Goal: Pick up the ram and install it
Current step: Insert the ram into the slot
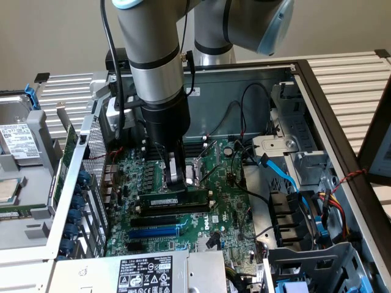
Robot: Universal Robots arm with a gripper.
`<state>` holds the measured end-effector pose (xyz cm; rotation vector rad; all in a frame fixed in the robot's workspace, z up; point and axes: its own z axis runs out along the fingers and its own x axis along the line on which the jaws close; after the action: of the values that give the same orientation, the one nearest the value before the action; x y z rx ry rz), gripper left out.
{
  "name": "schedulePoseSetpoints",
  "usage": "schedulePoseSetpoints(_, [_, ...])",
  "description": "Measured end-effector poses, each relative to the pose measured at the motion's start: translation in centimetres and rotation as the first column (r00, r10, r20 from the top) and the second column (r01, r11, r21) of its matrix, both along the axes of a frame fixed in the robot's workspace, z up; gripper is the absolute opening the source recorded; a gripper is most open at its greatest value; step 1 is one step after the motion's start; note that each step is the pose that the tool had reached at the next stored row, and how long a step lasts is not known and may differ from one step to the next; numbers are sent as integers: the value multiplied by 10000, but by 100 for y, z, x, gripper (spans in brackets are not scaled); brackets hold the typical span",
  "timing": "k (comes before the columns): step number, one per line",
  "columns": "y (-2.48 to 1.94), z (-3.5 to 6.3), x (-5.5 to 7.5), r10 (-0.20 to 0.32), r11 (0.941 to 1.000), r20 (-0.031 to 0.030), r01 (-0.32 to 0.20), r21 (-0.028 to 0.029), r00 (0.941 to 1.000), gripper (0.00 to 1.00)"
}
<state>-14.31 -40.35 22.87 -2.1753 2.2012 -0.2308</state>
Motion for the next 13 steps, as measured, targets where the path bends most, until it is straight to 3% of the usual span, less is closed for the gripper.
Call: schedulePoseSetpoints(13, [-2, 1, 13, 0, 10000, -1, 0, -24, 10000, 13])
